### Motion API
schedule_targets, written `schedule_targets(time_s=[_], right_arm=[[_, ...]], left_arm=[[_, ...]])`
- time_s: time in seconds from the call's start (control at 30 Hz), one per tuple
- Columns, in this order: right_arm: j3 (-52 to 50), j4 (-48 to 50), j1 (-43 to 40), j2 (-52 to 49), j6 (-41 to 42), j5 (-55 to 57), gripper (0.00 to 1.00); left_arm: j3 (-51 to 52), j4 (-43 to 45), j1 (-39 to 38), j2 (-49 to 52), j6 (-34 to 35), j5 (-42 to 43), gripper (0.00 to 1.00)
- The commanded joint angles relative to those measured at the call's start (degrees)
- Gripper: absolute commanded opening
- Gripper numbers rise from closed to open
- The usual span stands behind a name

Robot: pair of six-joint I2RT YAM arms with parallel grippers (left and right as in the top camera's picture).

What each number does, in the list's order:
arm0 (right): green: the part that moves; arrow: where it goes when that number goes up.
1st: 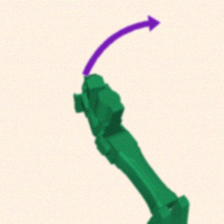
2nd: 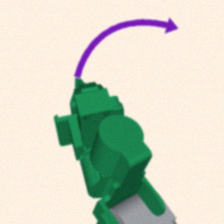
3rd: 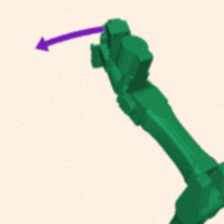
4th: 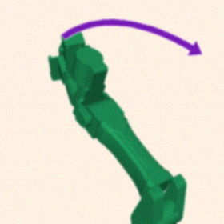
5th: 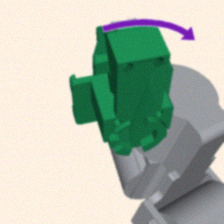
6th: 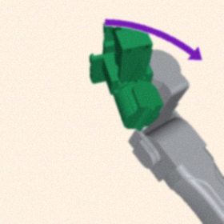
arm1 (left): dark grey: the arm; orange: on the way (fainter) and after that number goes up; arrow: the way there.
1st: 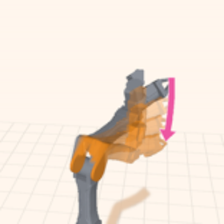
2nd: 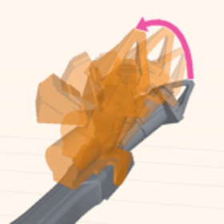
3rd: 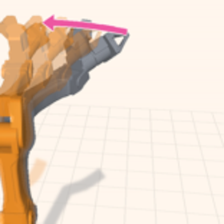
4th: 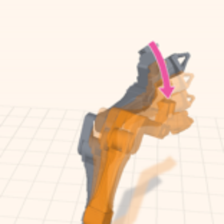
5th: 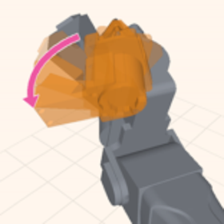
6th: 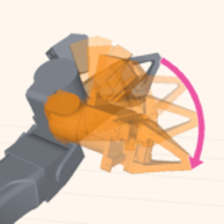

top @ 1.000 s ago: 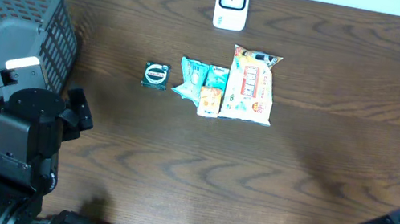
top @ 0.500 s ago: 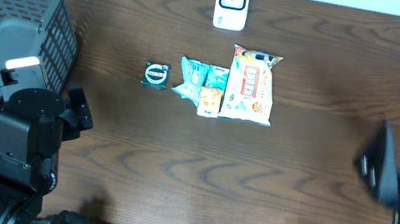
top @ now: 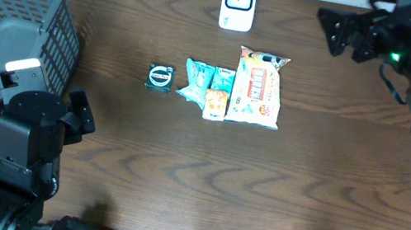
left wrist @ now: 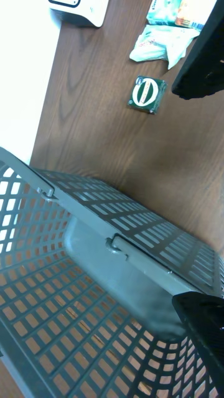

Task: Scan the item barcode
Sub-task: 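Move the right gripper to the yellow snack bag and grasp it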

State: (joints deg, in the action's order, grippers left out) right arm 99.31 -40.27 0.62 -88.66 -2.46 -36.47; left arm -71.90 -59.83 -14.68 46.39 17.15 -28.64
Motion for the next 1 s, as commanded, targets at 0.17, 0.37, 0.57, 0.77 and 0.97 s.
schedule_targets(time_s=[0.17,0.37,0.57,0.77,0.97], right_arm=[[1.70,-8.44,0.15,-7.58,3.26,-9.31,0.99],[1.70,-8.98,0.33,-13.27,3.26,-6.47,0.99],[1.70,-9.64,1.53,-20.22,3.28,-2.49,0.99],[1.70,-9.66,1.75,-25.33,3.28,-2.67,0.99],[1.70,-9.62,2.23,-29.29,3.26,-0.22,0.99]], left_arm=[[-0.55,-0.15,0.13,0.02,0.11,-0.52,0.98],[-0.55,-0.13,0.13,0.02,0.09,-0.52,0.98],[-0.55,-0.15,0.13,0.02,0.09,-0.52,0.98],[-0.55,-0.15,0.13,0.02,0.09,-0.52,0.98],[-0.55,-0.15,0.13,0.02,0.11,-0.52,0.98]])
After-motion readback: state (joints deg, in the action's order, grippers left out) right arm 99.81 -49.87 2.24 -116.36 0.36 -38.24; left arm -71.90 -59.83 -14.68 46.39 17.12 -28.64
